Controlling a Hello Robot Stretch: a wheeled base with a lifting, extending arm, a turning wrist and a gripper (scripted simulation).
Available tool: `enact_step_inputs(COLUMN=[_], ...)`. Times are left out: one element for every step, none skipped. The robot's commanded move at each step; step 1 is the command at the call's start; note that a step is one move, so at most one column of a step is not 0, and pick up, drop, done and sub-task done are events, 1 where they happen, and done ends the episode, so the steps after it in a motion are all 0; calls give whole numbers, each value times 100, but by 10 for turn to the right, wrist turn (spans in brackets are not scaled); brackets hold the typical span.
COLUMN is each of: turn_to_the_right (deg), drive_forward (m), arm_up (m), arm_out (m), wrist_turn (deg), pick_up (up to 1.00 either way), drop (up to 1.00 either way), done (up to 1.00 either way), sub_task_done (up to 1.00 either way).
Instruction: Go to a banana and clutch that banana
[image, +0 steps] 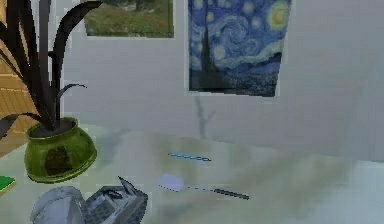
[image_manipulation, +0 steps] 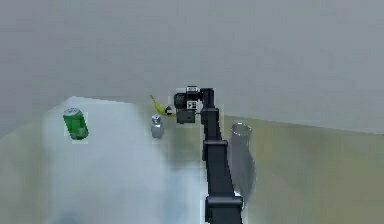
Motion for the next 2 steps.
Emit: enact_step_inputs(turn_to_the_right=[0, 0], drive_forward=[0, 0], arm_up=[0, 10], arm_out=[0, 0], wrist_turn=[0, 0], pick_up=[100, 0], drop=[0, 0], done=[0, 0], sub_task_done=[0, 0])
